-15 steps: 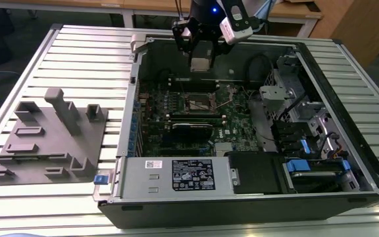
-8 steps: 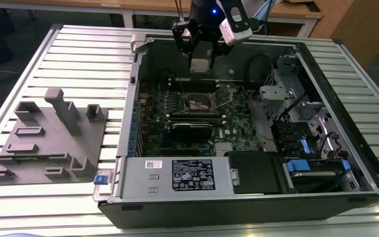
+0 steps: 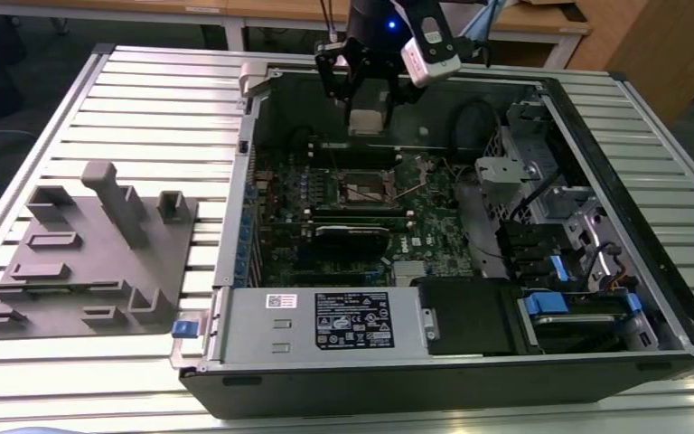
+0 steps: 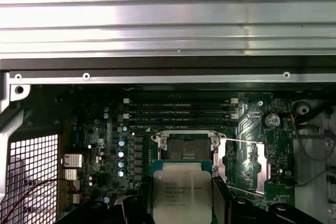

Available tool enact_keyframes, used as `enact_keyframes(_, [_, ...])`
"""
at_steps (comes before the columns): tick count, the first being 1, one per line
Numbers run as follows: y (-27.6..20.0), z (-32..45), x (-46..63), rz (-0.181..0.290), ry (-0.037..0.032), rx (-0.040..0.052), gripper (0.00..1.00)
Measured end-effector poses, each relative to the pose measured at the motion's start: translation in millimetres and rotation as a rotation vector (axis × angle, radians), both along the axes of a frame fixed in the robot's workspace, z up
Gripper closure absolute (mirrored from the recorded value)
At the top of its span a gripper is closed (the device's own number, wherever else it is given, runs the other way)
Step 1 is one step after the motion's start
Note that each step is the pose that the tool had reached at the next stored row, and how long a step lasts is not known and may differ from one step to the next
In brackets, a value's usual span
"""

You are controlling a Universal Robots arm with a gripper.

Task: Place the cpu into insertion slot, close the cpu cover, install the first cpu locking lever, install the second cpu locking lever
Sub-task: 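Place the cpu into insertion slot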

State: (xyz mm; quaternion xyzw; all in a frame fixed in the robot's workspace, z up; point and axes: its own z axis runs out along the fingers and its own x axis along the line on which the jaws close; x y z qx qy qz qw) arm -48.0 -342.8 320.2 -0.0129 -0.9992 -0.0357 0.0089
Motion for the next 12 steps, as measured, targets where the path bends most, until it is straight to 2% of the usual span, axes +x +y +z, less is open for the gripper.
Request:
enact_keyframes(4, [0.0,-0.8,0.0,0.000,-0.0002,0.0004,0.46])
enact_keyframes(12, [0.0,-8.1,0.0,0.000,0.0000,0.0000,0.46])
